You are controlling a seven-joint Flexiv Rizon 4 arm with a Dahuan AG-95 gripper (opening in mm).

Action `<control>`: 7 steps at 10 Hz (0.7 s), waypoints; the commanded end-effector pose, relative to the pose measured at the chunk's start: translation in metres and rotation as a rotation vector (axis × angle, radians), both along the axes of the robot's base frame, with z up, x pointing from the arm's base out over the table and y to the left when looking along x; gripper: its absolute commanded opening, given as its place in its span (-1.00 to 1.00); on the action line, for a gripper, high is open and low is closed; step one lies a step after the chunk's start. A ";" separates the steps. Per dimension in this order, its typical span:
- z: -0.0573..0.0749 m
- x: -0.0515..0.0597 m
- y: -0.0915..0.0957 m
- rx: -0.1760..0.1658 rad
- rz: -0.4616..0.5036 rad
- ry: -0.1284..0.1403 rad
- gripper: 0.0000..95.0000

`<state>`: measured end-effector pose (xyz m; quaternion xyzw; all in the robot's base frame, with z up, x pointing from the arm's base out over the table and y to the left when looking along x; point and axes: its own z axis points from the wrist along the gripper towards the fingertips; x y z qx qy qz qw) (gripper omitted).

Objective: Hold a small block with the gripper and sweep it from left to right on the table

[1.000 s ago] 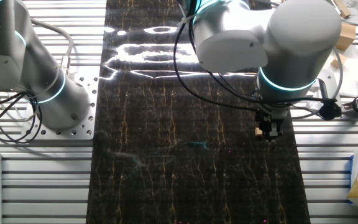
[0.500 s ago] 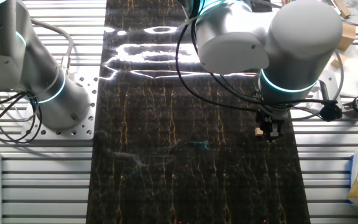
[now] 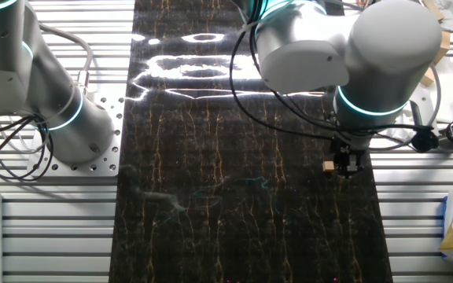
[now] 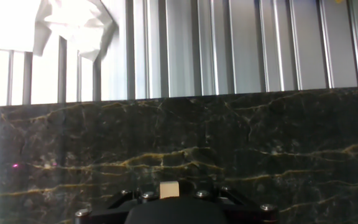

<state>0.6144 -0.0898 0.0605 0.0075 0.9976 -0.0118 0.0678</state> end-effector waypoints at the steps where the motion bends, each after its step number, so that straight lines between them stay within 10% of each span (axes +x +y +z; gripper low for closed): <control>1: -0.002 0.002 0.003 0.000 -0.002 -0.002 -0.20; 7: -0.004 0.004 0.005 0.002 -0.005 -0.002 -0.20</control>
